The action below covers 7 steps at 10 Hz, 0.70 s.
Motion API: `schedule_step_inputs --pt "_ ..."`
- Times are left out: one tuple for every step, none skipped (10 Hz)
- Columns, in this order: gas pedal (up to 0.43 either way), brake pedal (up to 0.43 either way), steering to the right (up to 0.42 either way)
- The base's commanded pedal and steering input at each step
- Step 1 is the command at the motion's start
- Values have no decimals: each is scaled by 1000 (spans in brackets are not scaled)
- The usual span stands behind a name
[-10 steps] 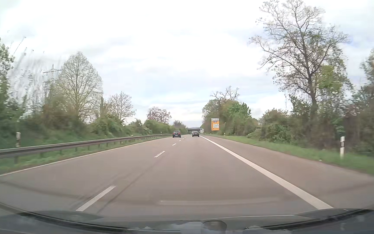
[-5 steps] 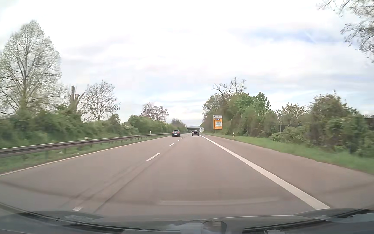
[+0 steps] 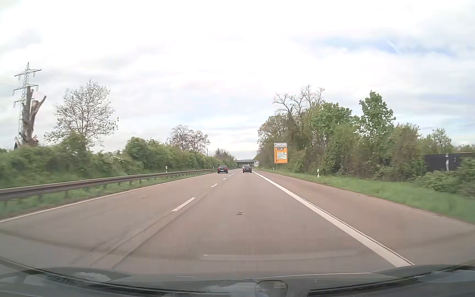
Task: Follow the waypoints while adhering to traffic rules and regulations
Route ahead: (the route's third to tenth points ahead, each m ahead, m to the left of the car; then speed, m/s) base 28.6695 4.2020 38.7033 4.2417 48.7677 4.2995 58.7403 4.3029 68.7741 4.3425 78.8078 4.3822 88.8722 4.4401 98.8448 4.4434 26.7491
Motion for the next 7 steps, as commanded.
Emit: schedule_step_inputs --pt "150 0 0" --pt "150 0 -1" --pt "150 0 -1" --pt "150 0 -1" --pt "150 0 -1" --pt "150 0 -1" --pt "150 0 -1"
